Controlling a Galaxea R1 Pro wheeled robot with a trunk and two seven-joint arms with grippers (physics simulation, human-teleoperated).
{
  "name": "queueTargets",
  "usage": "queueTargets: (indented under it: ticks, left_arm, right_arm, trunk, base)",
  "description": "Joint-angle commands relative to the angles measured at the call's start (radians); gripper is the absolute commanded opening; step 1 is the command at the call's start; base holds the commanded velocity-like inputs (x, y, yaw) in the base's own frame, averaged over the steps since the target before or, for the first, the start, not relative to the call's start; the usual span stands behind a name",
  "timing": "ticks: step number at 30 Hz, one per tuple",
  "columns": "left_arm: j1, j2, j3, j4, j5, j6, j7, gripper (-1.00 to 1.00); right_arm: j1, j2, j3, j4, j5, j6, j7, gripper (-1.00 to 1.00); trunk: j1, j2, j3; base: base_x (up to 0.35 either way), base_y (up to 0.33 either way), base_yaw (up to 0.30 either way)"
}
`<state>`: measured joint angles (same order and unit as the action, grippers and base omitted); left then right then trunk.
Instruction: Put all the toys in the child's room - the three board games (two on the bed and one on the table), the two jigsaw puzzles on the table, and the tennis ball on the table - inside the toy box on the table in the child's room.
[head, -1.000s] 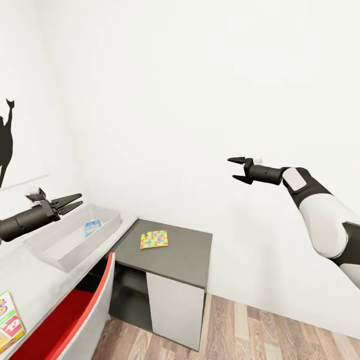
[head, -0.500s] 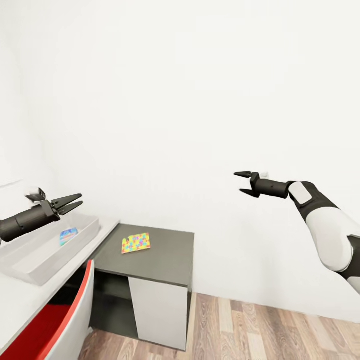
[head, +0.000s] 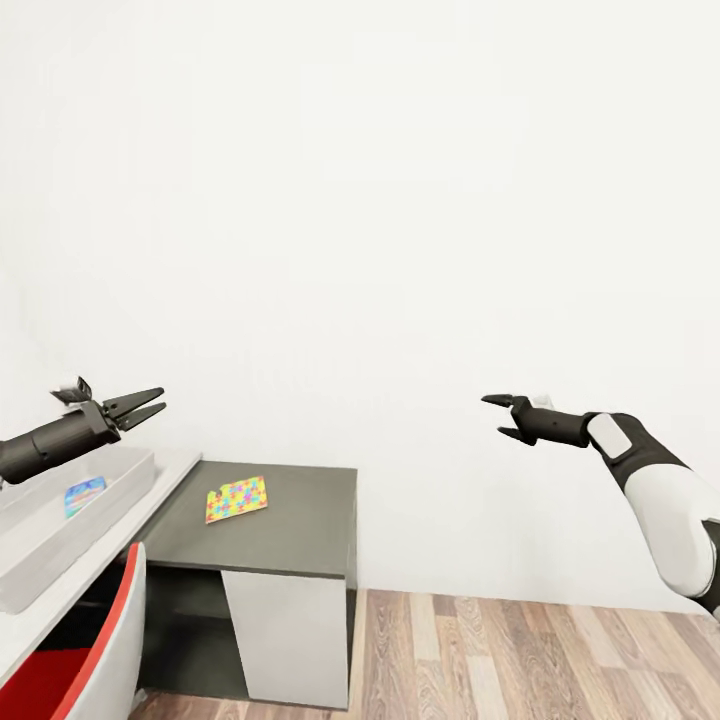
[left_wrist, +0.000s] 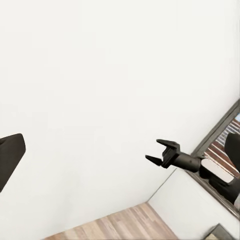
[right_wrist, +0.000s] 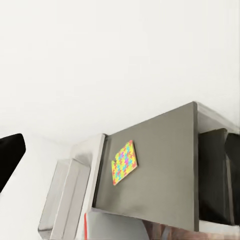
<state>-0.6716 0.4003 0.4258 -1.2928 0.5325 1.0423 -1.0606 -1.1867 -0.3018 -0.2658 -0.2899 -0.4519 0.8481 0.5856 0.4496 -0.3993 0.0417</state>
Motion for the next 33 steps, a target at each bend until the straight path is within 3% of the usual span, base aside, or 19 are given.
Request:
queueTargets:
  ticks: [1, 10, 20, 33]
  left_arm:
    - [0.000, 0.000, 0.001, 0.000, -0.002, 0.004, -0.004, 1.00]
    - [0.001, 0.000, 0.001, 0.000, -0.002, 0.004, -0.004, 1.00]
    - [0.001, 0.001, 0.001, 0.000, -0.002, 0.004, -0.004, 1.00]
    - [0.001, 0.001, 0.001, 0.000, -0.002, 0.004, -0.004, 1.00]
  right_arm:
    - [0.018, -0.002, -0.007, 0.000, 0.006, -0.001, -0.001, 1.00]
    - [0.128, -0.003, -0.008, 0.010, 0.097, -0.115, -0.011, 1.00]
    - [0.223, -0.001, -0.009, 0.012, 0.116, -0.204, -0.021, 1.00]
    - [0.326, 0.010, -0.009, 0.020, 0.118, -0.360, -0.213, 1.00]
  trunk:
    - [0.000, -0.001, 0.001]
    - [0.000, -0.001, 0.010]
    - [0.000, -0.001, 0.020]
    - [0.000, -0.001, 0.032]
  base:
    - [0.000, 0.000, -0.246]
    - [0.000, 0.000, -0.246]
    - [-0.019, 0.000, -0.245]
    - [-0.224, 0.000, -0.197]
